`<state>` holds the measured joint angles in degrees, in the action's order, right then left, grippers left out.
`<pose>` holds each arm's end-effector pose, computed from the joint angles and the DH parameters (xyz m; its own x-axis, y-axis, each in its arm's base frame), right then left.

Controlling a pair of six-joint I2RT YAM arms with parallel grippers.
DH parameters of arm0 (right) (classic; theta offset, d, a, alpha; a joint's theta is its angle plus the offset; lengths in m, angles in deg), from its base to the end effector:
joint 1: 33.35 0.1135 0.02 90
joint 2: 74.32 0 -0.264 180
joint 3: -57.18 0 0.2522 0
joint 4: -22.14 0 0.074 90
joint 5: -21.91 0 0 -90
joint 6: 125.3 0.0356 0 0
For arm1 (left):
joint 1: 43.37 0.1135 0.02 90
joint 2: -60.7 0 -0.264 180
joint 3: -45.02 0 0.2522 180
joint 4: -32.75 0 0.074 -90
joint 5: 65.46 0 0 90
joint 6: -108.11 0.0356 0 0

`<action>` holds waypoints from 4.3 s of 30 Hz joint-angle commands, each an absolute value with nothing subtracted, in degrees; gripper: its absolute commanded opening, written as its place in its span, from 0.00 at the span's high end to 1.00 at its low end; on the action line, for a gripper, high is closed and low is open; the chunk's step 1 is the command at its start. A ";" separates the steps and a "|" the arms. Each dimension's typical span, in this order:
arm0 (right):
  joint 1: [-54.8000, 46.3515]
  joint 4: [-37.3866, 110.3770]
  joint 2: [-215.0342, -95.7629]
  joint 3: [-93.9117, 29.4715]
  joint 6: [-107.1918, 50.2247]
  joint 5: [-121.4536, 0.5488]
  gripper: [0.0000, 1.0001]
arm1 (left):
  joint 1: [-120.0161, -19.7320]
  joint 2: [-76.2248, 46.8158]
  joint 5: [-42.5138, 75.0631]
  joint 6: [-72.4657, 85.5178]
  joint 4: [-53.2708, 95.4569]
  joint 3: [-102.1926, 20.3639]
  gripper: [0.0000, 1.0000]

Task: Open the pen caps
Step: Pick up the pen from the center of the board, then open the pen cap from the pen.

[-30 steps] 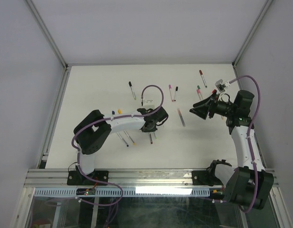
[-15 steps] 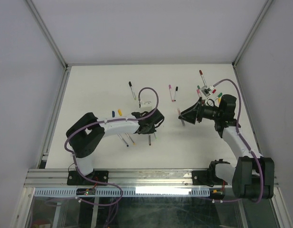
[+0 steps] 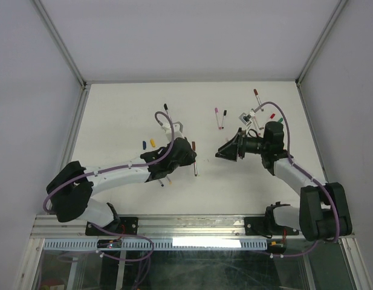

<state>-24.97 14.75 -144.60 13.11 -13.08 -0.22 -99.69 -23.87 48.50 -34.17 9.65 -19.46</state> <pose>0.2326 0.0676 0.2224 -0.6442 0.0491 -0.7632 -0.7332 0.2445 0.6346 0.1837 -0.2496 0.2168 -0.7038 -0.2473 -0.6659 0.0646 0.9113 -0.4067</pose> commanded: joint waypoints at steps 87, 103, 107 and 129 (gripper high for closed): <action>-12.72 35.22 -152.18 -1.51 -32.66 18.73 1.00 | -85.95 -25.94 -0.60 -37.50 99.53 2.87 0.32; -11.27 37.24 -153.20 -1.83 -34.72 18.88 1.00 | -86.00 -30.37 -2.71 -39.74 103.72 -0.44 0.68; -11.14 37.55 -153.33 -1.94 -34.95 19.00 1.00 | -85.99 -30.17 -2.56 -39.64 103.69 -0.43 0.77; -11.02 40.92 -150.05 -1.59 -38.30 3.82 0.54 | -92.51 -23.63 19.80 -27.99 76.84 -1.26 1.00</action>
<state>-11.22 43.65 -153.25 -1.32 -38.43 8.11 -90.73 -26.63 10.16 -32.33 82.43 1.32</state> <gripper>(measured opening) 0.469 0.114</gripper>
